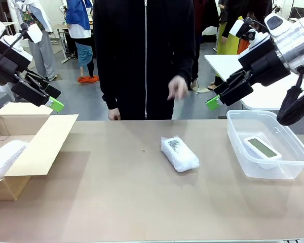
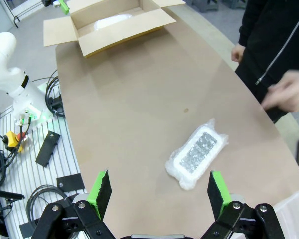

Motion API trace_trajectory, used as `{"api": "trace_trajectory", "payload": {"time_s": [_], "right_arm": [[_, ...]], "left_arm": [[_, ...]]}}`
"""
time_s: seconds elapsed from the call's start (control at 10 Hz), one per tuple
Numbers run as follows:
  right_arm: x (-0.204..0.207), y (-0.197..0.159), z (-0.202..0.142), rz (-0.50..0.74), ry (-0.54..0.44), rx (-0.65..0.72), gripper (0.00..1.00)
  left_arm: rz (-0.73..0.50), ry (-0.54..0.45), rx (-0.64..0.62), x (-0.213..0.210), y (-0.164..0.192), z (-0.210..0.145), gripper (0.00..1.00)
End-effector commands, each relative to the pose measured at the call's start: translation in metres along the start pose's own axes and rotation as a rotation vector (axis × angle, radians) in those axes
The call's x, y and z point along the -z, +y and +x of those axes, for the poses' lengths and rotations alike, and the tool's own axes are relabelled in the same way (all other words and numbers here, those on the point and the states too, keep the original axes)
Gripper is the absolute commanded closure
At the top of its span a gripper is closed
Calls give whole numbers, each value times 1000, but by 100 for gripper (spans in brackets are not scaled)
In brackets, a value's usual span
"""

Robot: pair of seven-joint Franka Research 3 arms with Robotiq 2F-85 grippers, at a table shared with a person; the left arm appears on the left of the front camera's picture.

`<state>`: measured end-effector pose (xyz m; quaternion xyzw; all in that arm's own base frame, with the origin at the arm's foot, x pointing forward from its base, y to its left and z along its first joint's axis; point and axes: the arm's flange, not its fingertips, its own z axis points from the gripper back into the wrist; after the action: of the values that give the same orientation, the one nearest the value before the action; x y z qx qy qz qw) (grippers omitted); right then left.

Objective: Separate and place wrapped and unwrapped clocks.
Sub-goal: Pick up the Digital clock indicated by the person.

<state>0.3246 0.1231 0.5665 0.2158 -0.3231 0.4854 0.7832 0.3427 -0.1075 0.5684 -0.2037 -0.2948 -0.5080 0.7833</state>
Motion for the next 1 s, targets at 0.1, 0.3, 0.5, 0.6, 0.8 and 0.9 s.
{"api": "trace_trajectory", "payload": {"time_s": [0.1,0.3,0.5,0.6,0.8,0.9], "right_arm": [[1,-1,0,14,-12,1,0],[1,-1,0,14,-12,1,0],[1,-1,0,14,-12,1,0],[1,-1,0,14,-12,1,0],[1,-1,0,14,-12,1,0],[1,-1,0,14,-12,1,0]], "left_arm": [[7,-4,0,2,0,-1,0],[7,-4,0,2,0,-1,0],[7,-4,0,2,0,-1,0],[7,-4,0,2,0,-1,0],[7,-4,0,2,0,-1,0],[7,-4,0,2,0,-1,0]]}}
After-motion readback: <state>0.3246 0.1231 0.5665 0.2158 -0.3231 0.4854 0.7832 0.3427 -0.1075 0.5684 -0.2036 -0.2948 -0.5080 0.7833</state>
